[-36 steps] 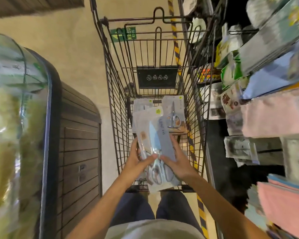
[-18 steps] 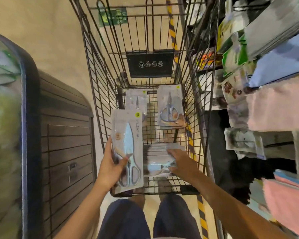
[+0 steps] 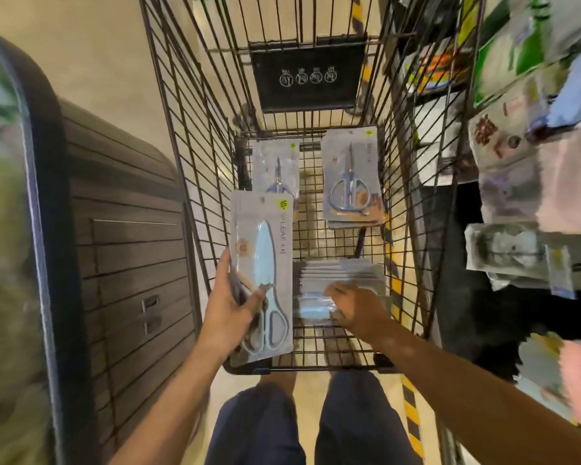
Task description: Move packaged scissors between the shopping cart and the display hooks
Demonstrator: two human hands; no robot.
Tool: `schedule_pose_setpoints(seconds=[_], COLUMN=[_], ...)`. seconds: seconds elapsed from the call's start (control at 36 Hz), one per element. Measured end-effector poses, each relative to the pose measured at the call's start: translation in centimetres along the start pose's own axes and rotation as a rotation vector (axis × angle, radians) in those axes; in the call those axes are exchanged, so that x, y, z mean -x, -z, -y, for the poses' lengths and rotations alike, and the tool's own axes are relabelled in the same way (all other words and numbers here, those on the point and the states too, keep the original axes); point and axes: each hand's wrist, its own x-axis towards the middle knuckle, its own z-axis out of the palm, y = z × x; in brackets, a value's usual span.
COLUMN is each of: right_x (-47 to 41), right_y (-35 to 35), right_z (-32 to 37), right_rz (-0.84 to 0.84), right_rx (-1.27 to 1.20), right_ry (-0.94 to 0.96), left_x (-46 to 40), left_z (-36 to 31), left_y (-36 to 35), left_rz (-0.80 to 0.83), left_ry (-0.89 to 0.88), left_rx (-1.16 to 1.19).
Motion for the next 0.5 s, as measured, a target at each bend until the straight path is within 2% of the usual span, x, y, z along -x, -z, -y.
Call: schedule_pose_setpoints(seconds=[0.11, 0.19, 0.28, 0.5], right_x=[1.1, 2.2, 3.9, 9.1], right_y=[2.7, 5.2, 9.0, 17.4], right_z=[0.6, 0.9, 2.9, 6.7], right_rz=[-0.014, -0.136, -0.205, -0.550], right_rx=[-0.075, -0.204, -0.384, -0.845], right_ry=[-0.008, -0.021, -0.208, -0.199], left_x=[1.1, 2.1, 3.3, 7.9], left_z=[-1.7, -4.0, -6.2, -13.4], left_y=[0.7, 1.6, 2.3, 3.9], left_rz=[-0.014, -0.009, -0.029, -0.144], left_ry=[0.011, -0.029, -0.085, -0.282], left_rx=[-0.023, -0.042, -0.075, -0.030])
